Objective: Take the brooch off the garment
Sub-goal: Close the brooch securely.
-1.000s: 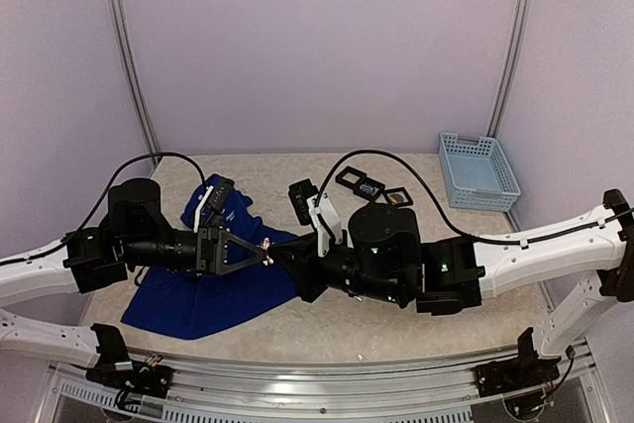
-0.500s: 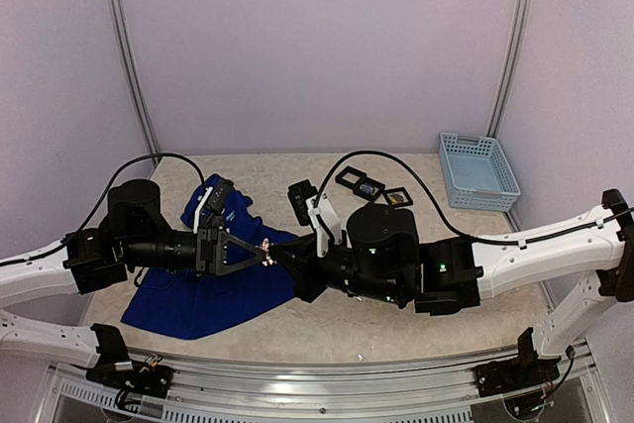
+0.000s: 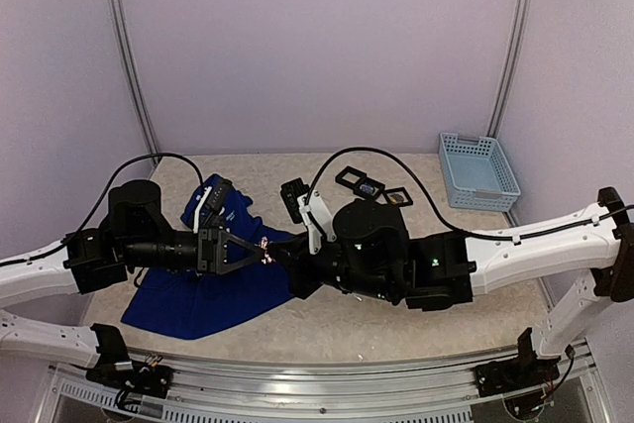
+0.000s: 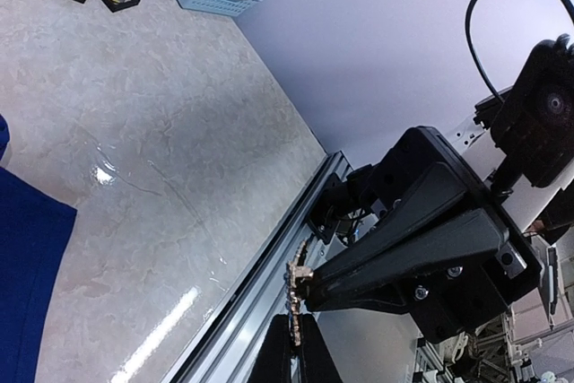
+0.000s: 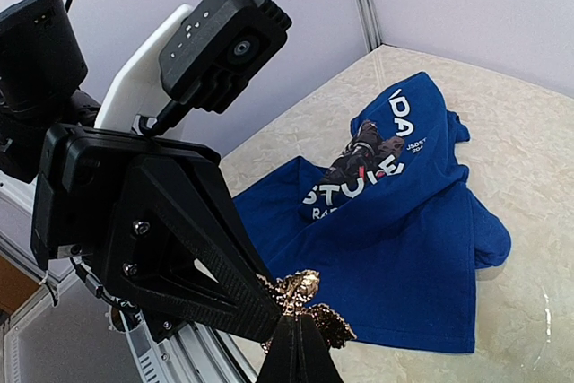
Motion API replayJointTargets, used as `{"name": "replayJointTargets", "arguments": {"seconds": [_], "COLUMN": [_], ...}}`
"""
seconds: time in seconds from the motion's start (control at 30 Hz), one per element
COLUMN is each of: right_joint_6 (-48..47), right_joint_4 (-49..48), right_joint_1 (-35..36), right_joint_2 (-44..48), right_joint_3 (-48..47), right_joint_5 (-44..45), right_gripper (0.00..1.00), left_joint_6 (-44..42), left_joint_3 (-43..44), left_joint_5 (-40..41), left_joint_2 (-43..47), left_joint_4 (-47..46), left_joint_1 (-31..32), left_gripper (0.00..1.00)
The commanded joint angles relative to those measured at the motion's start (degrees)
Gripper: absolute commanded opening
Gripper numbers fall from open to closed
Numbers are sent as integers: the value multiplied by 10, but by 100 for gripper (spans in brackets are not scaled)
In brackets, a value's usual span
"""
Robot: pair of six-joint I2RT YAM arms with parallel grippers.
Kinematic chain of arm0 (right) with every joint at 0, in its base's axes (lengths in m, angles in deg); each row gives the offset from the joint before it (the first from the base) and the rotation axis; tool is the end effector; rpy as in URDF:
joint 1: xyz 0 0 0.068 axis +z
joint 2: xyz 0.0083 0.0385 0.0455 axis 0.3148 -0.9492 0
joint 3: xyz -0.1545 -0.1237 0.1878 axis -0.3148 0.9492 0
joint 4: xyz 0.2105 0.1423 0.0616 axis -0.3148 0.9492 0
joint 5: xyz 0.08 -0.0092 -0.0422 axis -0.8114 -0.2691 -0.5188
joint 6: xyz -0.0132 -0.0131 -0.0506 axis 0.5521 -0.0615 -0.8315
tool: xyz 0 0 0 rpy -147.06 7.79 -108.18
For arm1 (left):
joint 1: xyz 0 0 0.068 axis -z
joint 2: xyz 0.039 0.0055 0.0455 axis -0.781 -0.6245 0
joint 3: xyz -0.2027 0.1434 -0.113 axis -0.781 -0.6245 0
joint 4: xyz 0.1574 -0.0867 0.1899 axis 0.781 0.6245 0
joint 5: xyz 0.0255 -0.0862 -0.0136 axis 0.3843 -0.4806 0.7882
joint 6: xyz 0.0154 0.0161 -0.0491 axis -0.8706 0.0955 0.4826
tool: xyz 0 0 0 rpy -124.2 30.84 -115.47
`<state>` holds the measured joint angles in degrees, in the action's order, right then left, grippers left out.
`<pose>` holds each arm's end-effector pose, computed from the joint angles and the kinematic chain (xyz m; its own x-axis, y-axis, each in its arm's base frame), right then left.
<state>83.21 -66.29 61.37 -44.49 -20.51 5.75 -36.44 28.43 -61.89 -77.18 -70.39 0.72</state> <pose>0.0777 0.3629 0.3040 -0.4581 -0.0186 -0.8887 -0.7450 0.5534 0.3724 0.1188 -0.1755 0.2915 -0.7861 -0.0192 -0.6178 0.5755 0.3420 -0.7429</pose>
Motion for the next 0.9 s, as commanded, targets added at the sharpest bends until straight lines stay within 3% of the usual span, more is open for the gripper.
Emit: {"name": "replayJointTargets", "arguments": {"seconds": [0.0,0.87], "right_joint_6": [0,32], "right_joint_4": [32,127], "right_joint_1": [0,-9], "right_joint_2": [-33,-86], "right_joint_3": [-23,-97], "right_joint_5": [-11,30], "right_gripper": [0,0], "left_joint_6": [-15,-35], "left_joint_3": [8,21], "left_joint_5": [-23,-17], "left_joint_2": [8,9], "left_joint_4": [-39,-28], "left_joint_1": [5,16], "left_gripper": [0,0]}}
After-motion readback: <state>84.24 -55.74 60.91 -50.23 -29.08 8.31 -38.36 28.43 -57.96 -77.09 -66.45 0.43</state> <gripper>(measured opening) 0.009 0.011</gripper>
